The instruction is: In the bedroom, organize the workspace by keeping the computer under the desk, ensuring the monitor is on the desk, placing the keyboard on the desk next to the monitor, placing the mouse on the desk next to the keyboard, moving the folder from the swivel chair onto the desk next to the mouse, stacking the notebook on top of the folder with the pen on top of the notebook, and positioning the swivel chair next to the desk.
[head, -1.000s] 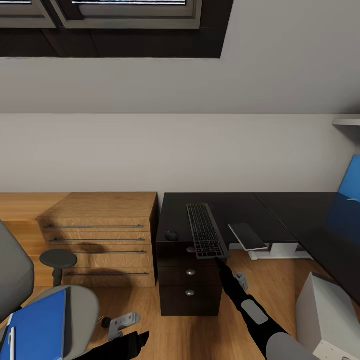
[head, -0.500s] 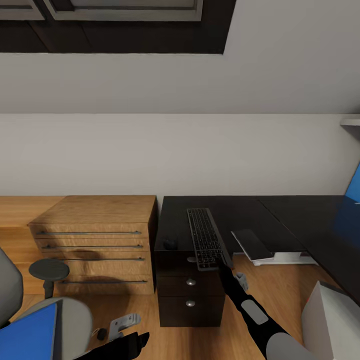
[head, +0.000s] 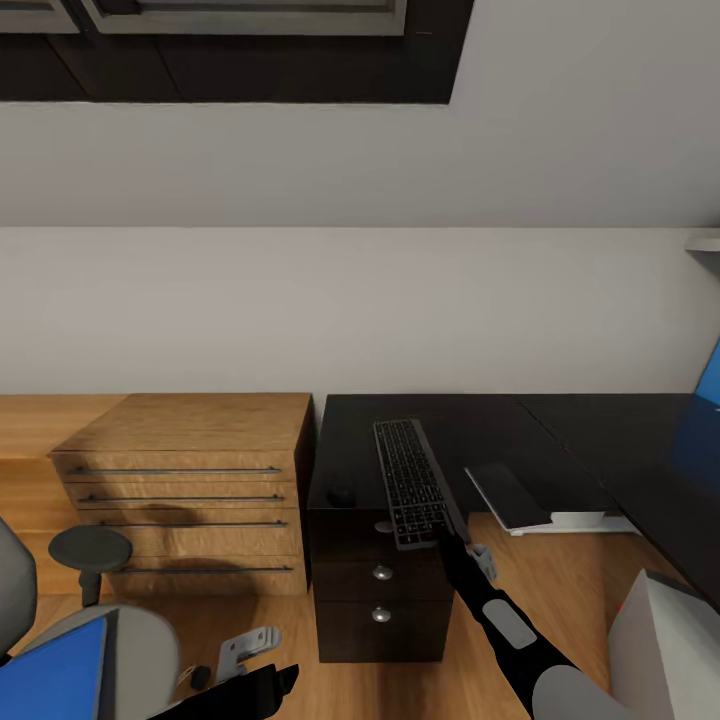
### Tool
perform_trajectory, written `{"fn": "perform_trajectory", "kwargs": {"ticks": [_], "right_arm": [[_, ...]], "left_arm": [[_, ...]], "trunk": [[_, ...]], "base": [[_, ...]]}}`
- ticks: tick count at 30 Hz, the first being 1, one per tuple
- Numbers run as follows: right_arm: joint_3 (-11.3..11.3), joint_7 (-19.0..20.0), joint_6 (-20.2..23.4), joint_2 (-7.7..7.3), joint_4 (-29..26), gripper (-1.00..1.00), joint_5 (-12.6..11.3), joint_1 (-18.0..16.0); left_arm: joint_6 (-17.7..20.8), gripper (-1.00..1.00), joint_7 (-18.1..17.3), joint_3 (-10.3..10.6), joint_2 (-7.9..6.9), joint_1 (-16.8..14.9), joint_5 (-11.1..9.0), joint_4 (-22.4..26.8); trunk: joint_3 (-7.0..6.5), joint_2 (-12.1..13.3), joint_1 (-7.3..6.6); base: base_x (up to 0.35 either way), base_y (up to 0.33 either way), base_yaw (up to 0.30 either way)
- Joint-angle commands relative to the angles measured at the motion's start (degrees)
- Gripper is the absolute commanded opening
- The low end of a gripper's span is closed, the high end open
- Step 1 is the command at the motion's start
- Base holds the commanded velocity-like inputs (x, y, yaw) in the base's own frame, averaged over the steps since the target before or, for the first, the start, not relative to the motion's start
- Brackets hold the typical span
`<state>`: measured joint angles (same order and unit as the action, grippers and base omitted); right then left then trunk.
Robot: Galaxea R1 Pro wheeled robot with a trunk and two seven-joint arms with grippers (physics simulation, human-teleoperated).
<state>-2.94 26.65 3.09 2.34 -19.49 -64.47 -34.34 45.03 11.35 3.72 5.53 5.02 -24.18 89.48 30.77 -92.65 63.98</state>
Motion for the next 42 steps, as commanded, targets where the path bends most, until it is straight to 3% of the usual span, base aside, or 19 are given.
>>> {"fn": "perform_trajectory", "kwargs": {"ticks": [1,8,14,19,22,24,26,28,30,33,37,42], "right_arm": [[-0.2,0.3,0.3,0.04,0.1,-1.00,-0.3,0.0],[-0.3,0.5,0.0,0.04,-0.8,-1.00,-0.2,0.0],[-0.4,0.5,-0.1,0.07,-6.3,-1.00,-0.2,0.1],[-0.5,-0.2,0.3,1.13,-19.4,-1.00,-0.3,5.4],[-0.5,-3.0,0.8,1.23,-28.2,-1.00,-0.3,9.4],[-0.5,-7.2,2.2,1.29,-37.8,-1.00,-0.5,14.0],[-0.5,-9.9,2.9,1.31,-45.8,-1.00,-2.0,18.0],[-0.6,-12.8,3.2,1.04,-52.5,-1.00,-6.2,21.5],[-0.6,-14.1,3.3,0.81,-56.4,-1.00,-9.7,23.8],[-0.6,-14.9,4.5,-0.23,-59.0,-1.00,-12.3,25.3],[-0.6,-15.0,5.7,-0.71,-59.4,-1.00,-12.9,25.6],[-0.7,-16.0,5.7,-0.51,-59.2,-1.00,-13.2,25.6]], "left_arm": [[0.1,1.00,0.5,0.0,0.01,0.0,-0.6,0.1],[0.1,1.00,0.6,0.1,0.06,0.0,-0.5,0.1],[0.1,1.00,1.1,0.6,0.09,0.0,-0.4,0.1],[0.2,1.00,2.1,1.0,0.21,0.0,3.9,0.1],[0.2,1.00,2.2,1.0,0.25,0.0,4.3,0.1],[0.2,1.00,2.2,1.0,0.26,0.0,4.5,0.0],[0.2,1.00,2.2,1.0,0.27,0.0,4.5,-0.2],[0.2,1.00,2.2,1.1,0.27,0.0,4.5,-0.5],[0.1,1.00,2.2,1.1,0.27,0.0,4.6,-0.6],[0.1,1.00,2.2,1.1,0.30,0.0,4.6,-0.6],[0.1,1.00,3.5,3.4,0.20,0.0,4.6,-0.7],[0.0,1.00,5.5,3.9,0.22,0.0,4.6,-0.7]], "trunk": [[0.05,0.0,0.00],[-0.85,2.0,-1.10],[-1.93,4.4,-2.42],[-2.82,6.4,-3.51],[-3.36,7.6,-4.17],[-3.72,8.4,-4.61],[-4.08,9.2,-5.05],[-4.44,10.0,-5.49],[-4.80,10.8,-5.93],[-5.34,12.0,-6.59],[-6.06,13.6,-7.47],[-6.95,15.6,-8.57]], "base": [[0.001,0.000,0.000],[0.000,0.000,0.000],[0.000,0.000,0.000],[-0.210,-0.042,0.000],[-0.326,-0.078,0.000],[-0.334,-0.090,0.000],[-0.336,-0.105,0.000],[-0.336,-0.123,0.000],[-0.336,-0.146,0.000],[-0.336,-0.166,0.000],[-0.324,-0.191,0.000],[-0.302,-0.213,0.000]]}}
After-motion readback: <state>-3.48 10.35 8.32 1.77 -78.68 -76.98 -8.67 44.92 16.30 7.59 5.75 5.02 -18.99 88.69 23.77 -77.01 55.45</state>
